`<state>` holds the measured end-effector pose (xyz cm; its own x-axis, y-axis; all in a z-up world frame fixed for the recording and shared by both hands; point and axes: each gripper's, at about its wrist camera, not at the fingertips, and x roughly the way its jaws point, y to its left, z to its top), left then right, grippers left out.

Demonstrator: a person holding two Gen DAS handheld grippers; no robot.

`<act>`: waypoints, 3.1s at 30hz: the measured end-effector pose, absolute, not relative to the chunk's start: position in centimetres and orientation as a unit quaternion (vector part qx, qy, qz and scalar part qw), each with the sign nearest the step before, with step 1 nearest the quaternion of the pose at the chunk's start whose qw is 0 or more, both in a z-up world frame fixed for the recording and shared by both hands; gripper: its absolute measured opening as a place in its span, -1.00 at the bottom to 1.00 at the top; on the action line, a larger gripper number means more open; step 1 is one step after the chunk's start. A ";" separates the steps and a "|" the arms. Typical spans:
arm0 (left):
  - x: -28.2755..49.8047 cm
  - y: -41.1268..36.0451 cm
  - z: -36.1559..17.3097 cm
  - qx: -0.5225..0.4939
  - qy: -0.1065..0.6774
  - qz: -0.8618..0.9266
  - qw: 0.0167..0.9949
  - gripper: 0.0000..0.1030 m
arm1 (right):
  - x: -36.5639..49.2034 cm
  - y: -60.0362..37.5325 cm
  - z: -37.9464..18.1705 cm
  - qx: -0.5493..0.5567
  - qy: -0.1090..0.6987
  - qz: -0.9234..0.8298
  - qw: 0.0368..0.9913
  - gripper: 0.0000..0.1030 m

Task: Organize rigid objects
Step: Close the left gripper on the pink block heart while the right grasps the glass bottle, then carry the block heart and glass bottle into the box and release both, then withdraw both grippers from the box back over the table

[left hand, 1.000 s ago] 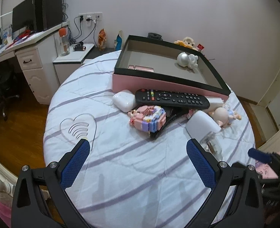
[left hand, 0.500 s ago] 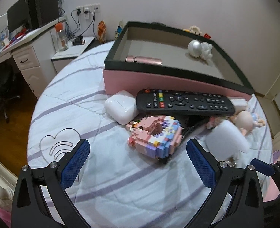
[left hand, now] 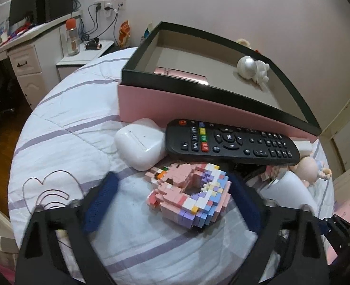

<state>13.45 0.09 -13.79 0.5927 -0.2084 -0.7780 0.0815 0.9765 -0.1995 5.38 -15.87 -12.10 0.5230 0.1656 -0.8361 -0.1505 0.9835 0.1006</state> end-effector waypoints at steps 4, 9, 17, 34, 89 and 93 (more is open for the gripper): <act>12.8 0.5 -13.7 -0.067 0.439 -0.091 0.891 0.30 | 5.1 -16.0 -12.0 0.011 0.476 0.093 0.874 -0.02; 11.4 1.1 -13.6 -0.068 0.430 -0.093 0.896 0.30 | 4.8 -16.1 -11.8 0.019 0.473 0.095 0.876 -0.02; 8.9 2.5 -12.3 -0.060 0.419 -0.083 0.902 0.30 | 3.7 -16.4 -11.0 0.033 0.465 0.101 0.879 -0.02; 9.3 1.9 -4.6 -0.044 0.357 -0.110 0.927 0.30 | 4.7 -18.3 -3.9 0.055 0.402 0.119 0.906 -0.02; 23.8 -1.1 -2.9 -0.014 0.389 -0.098 0.916 0.99 | 23.1 -19.9 -3.5 0.060 0.458 0.077 0.884 0.65; 20.7 -0.9 -0.8 -0.003 0.365 -0.085 0.927 0.99 | 20.8 -20.1 -1.8 0.075 0.437 0.083 0.893 0.65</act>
<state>20.71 -0.93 -0.78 0.7189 -0.1602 -0.6764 0.1555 0.9855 -0.0681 20.77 -20.07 -1.78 0.6047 0.2134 -0.7673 -0.0826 0.9751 0.2060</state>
